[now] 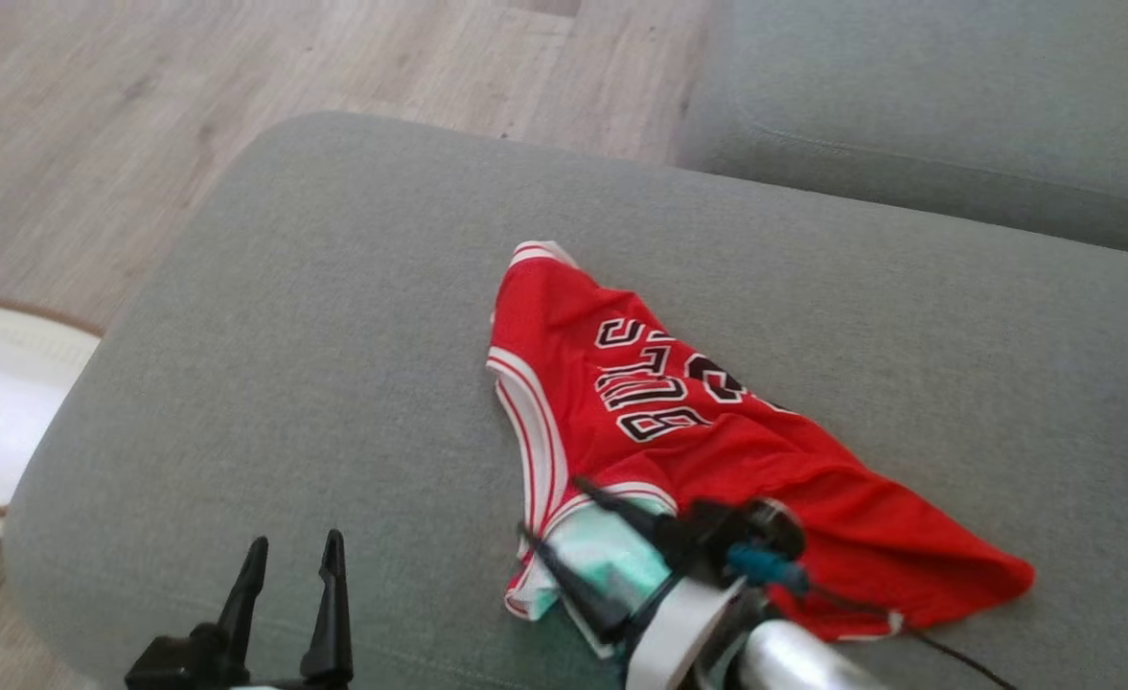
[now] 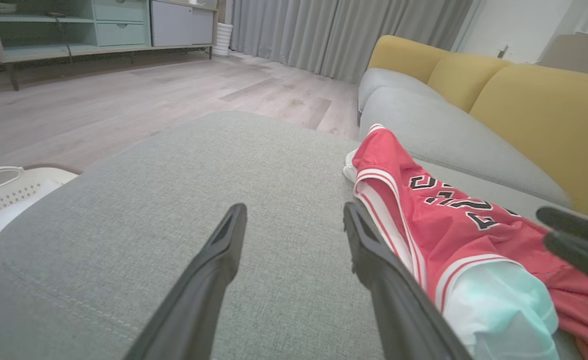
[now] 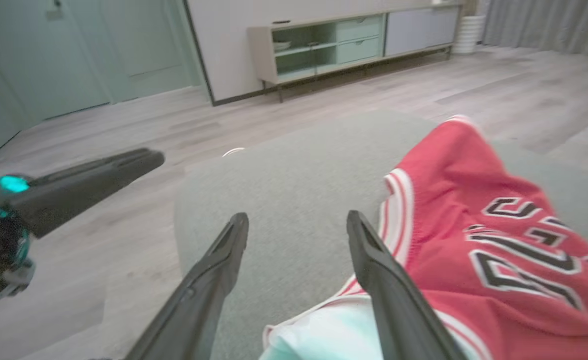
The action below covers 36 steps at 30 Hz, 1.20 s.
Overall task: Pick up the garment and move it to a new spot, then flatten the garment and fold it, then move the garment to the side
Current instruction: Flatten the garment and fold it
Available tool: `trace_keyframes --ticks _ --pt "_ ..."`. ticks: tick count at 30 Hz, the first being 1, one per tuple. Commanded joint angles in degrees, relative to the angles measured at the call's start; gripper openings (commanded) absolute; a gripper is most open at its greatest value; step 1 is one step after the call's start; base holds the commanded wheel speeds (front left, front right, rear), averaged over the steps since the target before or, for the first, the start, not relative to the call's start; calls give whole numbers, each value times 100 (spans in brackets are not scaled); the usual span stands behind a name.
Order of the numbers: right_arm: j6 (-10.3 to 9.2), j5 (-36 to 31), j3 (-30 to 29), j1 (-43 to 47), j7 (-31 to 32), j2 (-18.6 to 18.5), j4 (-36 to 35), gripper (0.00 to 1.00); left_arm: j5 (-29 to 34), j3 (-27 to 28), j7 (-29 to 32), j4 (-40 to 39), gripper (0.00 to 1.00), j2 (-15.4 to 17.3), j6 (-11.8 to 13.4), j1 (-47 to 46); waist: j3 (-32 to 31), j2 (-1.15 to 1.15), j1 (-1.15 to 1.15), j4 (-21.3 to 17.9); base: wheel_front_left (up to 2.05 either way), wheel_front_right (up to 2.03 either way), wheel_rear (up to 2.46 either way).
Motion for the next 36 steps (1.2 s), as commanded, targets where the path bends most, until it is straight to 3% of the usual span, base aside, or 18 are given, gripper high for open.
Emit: trace_keyframes --ticks 1,14,18,26,35,36 --pt "22 2 -48 -55 -73 102 -196 100 20 176 -25 -199 100 120 25 -201 -36 0 0 -72 0 0 0" --pt "22 -1229 -2891 447 -123 103 133 100 154 -233 100 -174 100 -58 -93 -301 -121 0 0 -560 0 0 0" --pt "22 -1793 -3508 470 53 99 275 100 160 -274 113 -124 100 -87 -125 -361 -76 0 0 -601 0 0 0" --pt "22 -2188 -3741 189 583 -420 902 100 169 -297 107 -36 100 -93 -166 -450 34 0 0 -516 0 0 0" --pt "22 -1670 -3543 -128 1092 -672 1818 100 163 -279 89 9 100 -61 -167 -479 100 0 0 -392 0 0 0" --pt "22 -1555 -3491 -151 1172 -665 1903 78 165 -281 86 11 100 -62 -164 -477 104 0 0 -387 0 0 0"
